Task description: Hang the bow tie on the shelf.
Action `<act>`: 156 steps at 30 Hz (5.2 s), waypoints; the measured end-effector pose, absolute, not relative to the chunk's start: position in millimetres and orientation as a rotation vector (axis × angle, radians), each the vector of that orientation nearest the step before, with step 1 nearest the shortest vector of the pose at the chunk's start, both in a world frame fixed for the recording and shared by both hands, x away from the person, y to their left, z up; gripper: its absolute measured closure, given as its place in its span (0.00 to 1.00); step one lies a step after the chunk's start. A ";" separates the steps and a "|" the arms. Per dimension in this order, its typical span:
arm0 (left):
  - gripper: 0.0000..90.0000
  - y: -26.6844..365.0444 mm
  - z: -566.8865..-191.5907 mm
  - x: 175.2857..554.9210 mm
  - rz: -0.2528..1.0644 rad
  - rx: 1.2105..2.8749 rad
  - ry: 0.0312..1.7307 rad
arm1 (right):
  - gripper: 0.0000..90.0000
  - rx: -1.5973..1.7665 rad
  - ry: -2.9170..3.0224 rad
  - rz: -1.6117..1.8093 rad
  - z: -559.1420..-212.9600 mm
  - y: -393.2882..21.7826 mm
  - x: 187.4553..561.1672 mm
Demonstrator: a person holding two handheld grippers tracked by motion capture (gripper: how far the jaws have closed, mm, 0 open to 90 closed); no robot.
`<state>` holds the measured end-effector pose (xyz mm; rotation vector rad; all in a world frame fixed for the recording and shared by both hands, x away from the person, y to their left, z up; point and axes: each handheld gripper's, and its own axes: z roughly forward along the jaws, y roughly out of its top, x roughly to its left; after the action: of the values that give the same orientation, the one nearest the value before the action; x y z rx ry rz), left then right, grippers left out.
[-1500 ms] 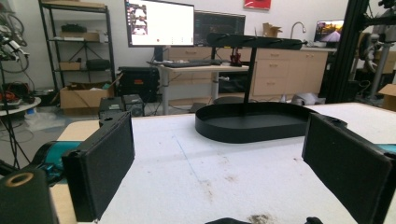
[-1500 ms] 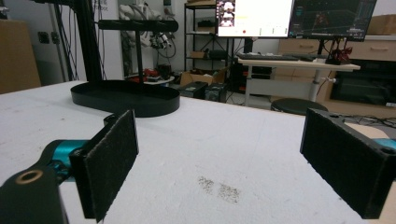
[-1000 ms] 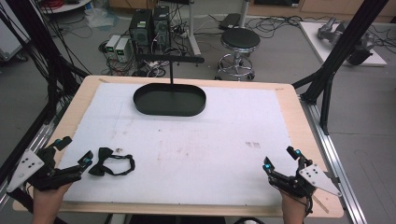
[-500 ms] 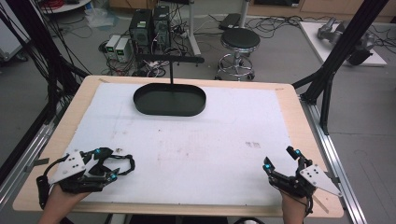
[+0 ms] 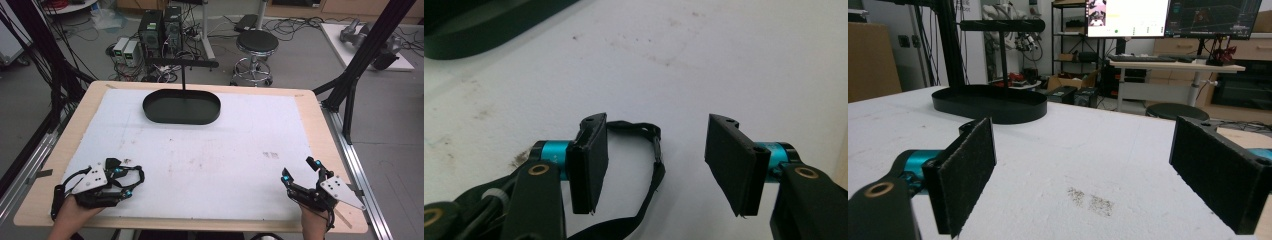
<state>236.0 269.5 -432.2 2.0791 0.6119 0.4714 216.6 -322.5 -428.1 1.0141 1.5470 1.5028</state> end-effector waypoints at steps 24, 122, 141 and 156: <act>0.91 259.3 -448.4 241.2 0.452 2.183 0.622 | 0.12 1.046 1.528 1.501 -429.8 -326.4 216.0; 0.97 191.9 -318.1 443.1 1.035 1.051 0.881 | 0.12 1.081 1.547 1.569 -443.3 -321.5 233.2; 0.97 182.1 -335.7 490.9 1.017 1.088 0.924 | 0.12 1.096 1.544 1.553 -445.5 -325.8 234.8; 0.97 184.8 -340.4 509.9 1.017 1.102 0.948 | 0.12 1.090 1.558 1.537 -446.5 -324.0 235.6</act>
<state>509.9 184.8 -340.4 1.1020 0.9482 1.0167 235.6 -324.0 -446.5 1.0904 1.5583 1.5373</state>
